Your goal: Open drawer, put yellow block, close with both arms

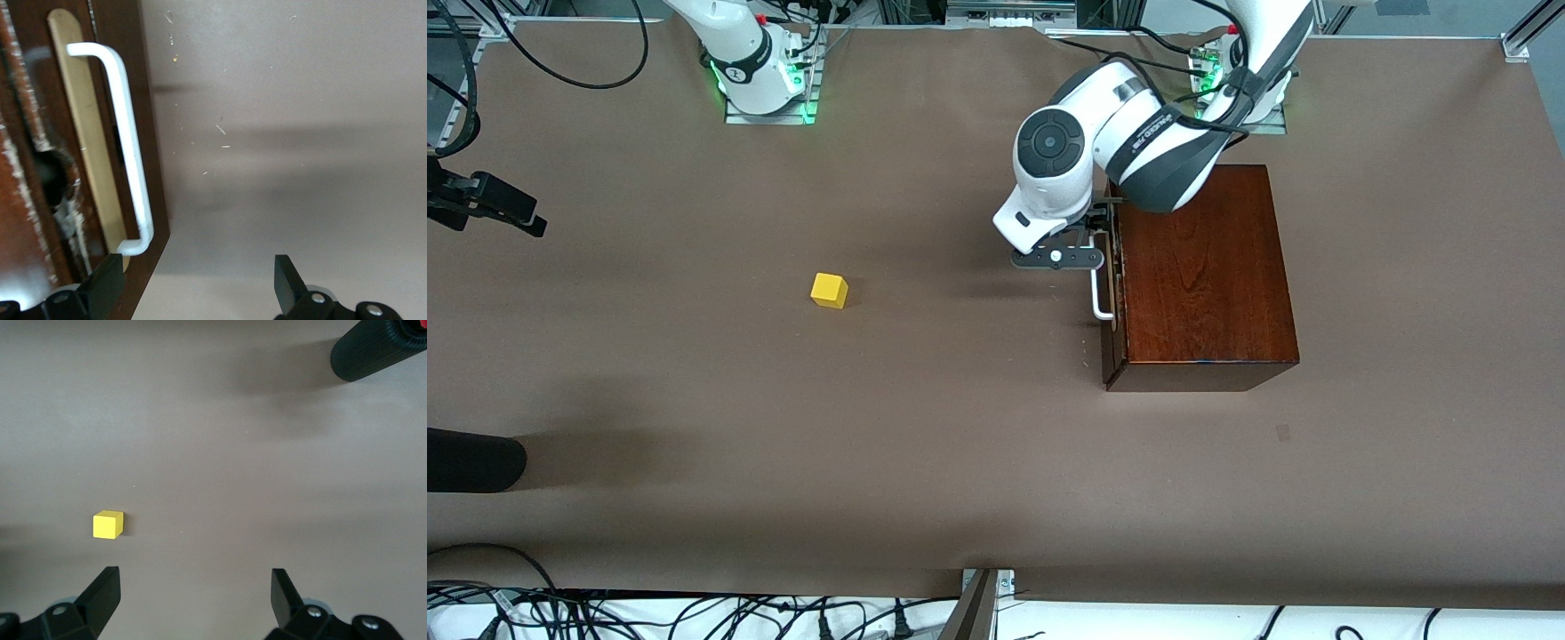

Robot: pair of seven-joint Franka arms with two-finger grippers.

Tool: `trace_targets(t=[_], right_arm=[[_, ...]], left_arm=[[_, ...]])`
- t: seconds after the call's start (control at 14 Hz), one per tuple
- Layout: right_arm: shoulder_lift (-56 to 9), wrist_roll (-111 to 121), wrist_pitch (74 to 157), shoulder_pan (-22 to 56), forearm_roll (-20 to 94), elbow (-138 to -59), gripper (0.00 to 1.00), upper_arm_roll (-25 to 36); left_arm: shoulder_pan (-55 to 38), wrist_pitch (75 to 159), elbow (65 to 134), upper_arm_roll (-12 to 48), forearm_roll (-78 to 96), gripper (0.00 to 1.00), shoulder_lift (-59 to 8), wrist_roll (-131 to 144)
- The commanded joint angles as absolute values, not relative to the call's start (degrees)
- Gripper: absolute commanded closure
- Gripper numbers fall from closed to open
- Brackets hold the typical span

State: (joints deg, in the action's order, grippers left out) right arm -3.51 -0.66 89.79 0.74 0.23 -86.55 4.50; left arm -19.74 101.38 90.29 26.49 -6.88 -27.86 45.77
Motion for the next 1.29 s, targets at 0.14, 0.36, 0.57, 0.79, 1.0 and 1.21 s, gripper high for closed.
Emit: trace_targets(t=[0.14,0.36,0.57,0.79,1.0,1.21], right_arm=[[-3.5,-1.0,89.2,-0.4,0.0,-86.0,0.00,3.4],[-3.5,-1.1,89.4,-0.4,0.0,-86.0,0.00,3.4],[-3.5,-1.1,89.5,-0.5,0.0,-86.0,0.00,3.4],[-3.5,-1.1,89.3,-0.5,-0.1,-86.0,0.00,3.4],[-3.5,-1.1,89.3,-0.5,-0.1,-86.0,0.00,3.4],[-3.5,-1.1,89.5,-0.5,-0.1,-86.0,0.00,3.4]], left_arm=[[-19.7,103.9,90.1,26.2,-11.9,0.00,-30.0,46.1],[-19.0,106.7,92.1,26.1,-14.1,0.00,-30.0,45.3],[-19.0,108.4,93.9,26.1,-15.6,0.00,-29.9,45.3],[-18.9,111.0,97.2,26.1,-17.5,0.00,-29.6,45.3],[-17.8,111.4,97.9,26.2,-17.7,0.00,-29.5,44.1],[-17.7,111.4,98.2,26.2,-17.7,0.00,-29.6,43.6]])
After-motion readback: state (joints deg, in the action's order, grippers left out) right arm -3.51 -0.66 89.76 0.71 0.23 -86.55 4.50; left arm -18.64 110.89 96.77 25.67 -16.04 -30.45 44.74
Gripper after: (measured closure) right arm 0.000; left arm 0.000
